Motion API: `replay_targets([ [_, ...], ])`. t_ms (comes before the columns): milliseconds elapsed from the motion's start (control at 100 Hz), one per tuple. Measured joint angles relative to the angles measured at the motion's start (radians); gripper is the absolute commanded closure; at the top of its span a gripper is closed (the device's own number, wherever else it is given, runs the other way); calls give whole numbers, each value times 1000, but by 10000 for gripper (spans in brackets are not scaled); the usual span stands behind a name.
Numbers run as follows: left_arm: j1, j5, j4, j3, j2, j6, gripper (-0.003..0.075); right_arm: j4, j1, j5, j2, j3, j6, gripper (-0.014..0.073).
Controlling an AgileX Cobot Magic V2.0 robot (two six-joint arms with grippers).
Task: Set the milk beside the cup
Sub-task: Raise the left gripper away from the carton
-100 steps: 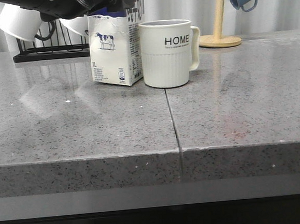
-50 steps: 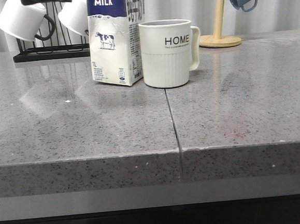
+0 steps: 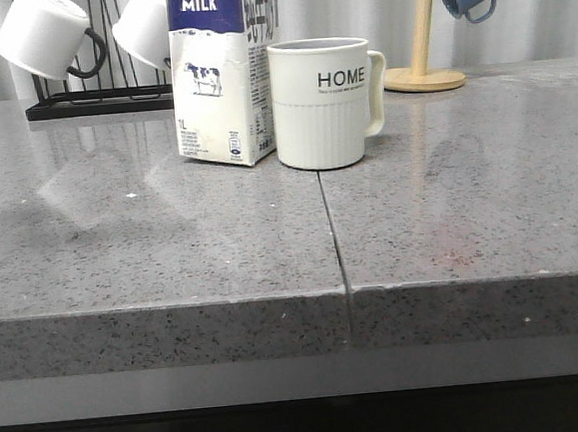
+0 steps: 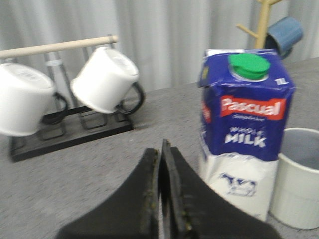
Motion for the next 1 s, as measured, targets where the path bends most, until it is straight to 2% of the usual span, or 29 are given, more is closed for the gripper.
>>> replay_targets([
  [500, 257, 155, 2, 226, -419, 6, 741, 0, 0, 0, 0, 0, 0, 662],
  [770, 385, 225, 4, 314, -577, 6, 741, 0, 0, 0, 0, 0, 0, 662],
  [1000, 410, 237, 4, 400, -692, 6, 741, 0, 0, 0, 0, 0, 0, 662],
])
